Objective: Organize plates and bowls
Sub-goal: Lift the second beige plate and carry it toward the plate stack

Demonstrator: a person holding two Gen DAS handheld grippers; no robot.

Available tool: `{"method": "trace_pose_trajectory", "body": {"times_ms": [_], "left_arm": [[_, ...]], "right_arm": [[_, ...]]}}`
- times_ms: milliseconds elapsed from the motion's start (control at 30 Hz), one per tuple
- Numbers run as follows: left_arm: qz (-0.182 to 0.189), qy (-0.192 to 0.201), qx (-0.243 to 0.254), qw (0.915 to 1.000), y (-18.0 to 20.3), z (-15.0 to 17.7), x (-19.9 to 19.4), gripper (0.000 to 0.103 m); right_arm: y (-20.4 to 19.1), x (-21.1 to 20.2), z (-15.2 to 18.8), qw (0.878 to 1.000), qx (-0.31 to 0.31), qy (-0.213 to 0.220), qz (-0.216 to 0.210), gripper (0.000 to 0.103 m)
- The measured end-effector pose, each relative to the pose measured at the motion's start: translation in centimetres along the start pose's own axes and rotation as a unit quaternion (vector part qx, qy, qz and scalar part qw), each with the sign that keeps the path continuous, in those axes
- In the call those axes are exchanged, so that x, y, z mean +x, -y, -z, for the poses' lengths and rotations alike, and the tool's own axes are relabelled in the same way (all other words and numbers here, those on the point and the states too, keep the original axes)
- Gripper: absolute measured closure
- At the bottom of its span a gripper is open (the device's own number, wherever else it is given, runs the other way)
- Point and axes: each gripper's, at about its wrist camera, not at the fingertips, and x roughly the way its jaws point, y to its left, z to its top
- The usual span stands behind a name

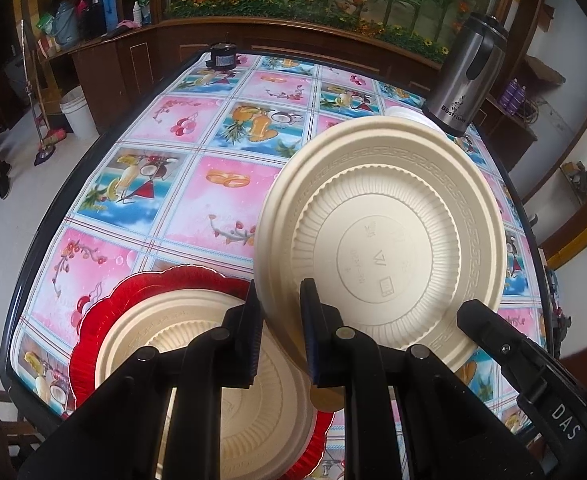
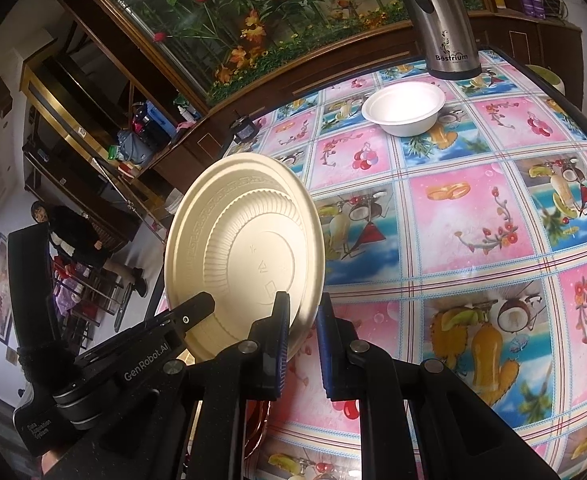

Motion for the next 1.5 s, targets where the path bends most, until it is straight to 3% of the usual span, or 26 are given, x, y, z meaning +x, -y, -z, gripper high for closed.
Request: {"method": "trace_pose_trajectory", "body": {"times_ms": [1500], "left_arm": [[-0.005, 0.012, -0.033, 0.9994, -4.0, 2.2, -2.3, 0.087]], "right_arm": [[-3.0, 0.2, 1.8, 0.999, -0.034, -0.008, -0.027, 0.090]]}}
